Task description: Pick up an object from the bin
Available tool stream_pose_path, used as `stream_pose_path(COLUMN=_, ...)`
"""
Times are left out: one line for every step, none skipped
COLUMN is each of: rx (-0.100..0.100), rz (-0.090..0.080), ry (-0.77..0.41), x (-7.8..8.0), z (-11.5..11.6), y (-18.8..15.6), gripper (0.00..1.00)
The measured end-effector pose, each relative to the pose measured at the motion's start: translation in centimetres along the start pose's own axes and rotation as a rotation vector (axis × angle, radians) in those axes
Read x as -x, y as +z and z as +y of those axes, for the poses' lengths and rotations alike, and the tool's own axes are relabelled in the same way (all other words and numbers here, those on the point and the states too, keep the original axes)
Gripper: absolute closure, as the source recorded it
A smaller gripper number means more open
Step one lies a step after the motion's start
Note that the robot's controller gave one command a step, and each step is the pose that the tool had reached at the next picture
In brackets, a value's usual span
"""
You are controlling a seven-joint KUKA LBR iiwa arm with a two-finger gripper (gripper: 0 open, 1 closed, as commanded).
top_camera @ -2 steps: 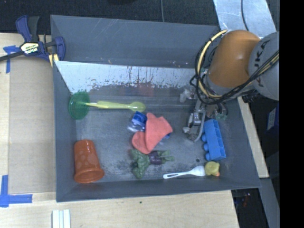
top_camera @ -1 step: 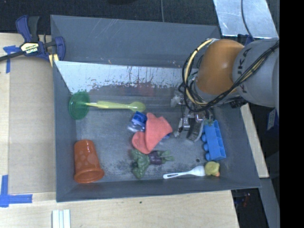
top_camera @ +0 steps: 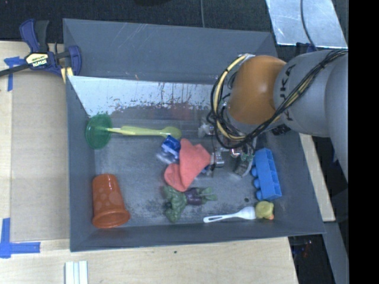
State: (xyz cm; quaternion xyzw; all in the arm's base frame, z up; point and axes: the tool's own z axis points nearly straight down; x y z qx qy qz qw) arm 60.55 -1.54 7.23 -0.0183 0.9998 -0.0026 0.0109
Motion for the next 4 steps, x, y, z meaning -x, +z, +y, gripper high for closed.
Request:
stream_pose_path(rx=0.001, rz=0.005, ry=0.072, x=-3.3, z=4.9, y=0.0, gripper=1.00)
stream_pose_path(rx=0.000, rz=0.005, ry=0.072, x=-3.3, z=4.9, y=0.0, gripper=1.00)
stream_pose_path(rx=0.000, rz=0.010, ry=0.080, x=-3.3, z=3.8, y=-5.8, gripper=1.00)
stream_pose_path(rx=0.000, rz=0.013, ry=0.078, x=-4.5, z=4.5, y=-13.4, gripper=1.00)
